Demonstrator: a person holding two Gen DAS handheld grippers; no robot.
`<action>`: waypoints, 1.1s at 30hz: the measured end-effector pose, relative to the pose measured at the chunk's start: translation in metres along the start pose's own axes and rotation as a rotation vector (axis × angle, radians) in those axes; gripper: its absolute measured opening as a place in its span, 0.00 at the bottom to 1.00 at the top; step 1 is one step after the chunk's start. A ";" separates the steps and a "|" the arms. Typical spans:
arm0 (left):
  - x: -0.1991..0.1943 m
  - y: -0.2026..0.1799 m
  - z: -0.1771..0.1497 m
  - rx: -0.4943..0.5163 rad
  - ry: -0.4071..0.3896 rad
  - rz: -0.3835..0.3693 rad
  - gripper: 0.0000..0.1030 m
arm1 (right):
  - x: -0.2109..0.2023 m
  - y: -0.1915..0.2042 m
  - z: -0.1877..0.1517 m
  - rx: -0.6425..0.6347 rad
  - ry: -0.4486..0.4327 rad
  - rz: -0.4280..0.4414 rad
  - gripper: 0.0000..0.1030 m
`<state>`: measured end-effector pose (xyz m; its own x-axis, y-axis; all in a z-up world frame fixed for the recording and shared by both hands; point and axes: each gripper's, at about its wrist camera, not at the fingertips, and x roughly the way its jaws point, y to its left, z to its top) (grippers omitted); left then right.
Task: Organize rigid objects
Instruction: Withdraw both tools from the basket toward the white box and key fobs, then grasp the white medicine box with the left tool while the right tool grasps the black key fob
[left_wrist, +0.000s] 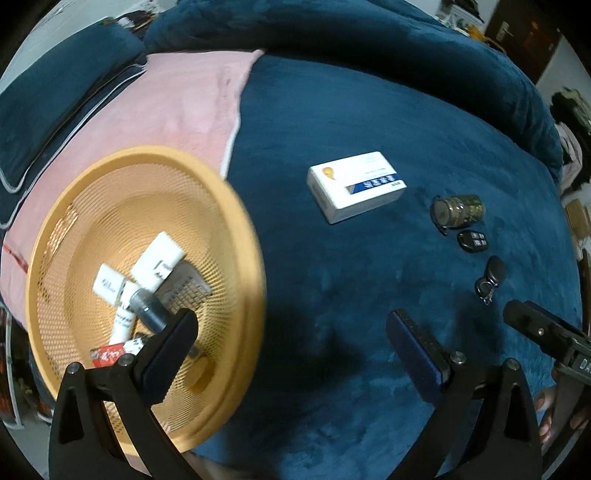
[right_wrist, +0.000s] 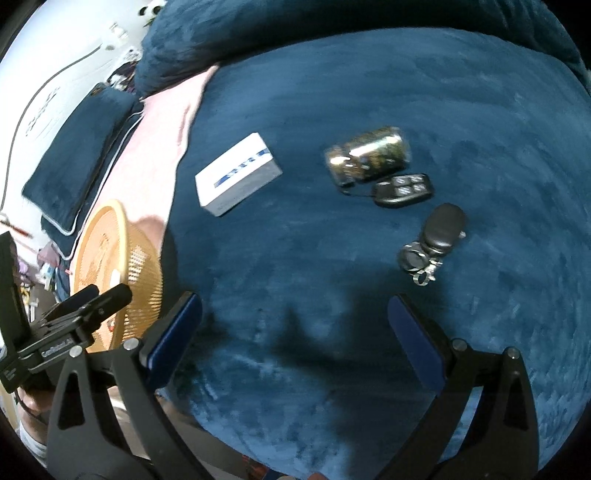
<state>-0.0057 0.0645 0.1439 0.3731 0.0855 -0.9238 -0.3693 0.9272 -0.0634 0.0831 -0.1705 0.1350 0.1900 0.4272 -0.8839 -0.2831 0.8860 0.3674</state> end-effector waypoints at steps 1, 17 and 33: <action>0.001 -0.003 0.001 0.008 0.001 -0.002 0.99 | 0.001 -0.005 0.000 0.013 0.001 -0.004 0.99; 0.030 -0.058 0.008 0.137 0.046 -0.071 0.99 | -0.001 -0.084 -0.008 0.201 0.011 -0.086 0.99; 0.051 -0.052 0.048 0.172 0.031 -0.073 0.99 | 0.056 -0.094 0.022 0.253 0.034 -0.224 0.25</action>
<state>0.0736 0.0380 0.1187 0.3666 0.0068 -0.9304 -0.1904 0.9794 -0.0679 0.1406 -0.2261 0.0575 0.1884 0.2144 -0.9584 0.0057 0.9756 0.2194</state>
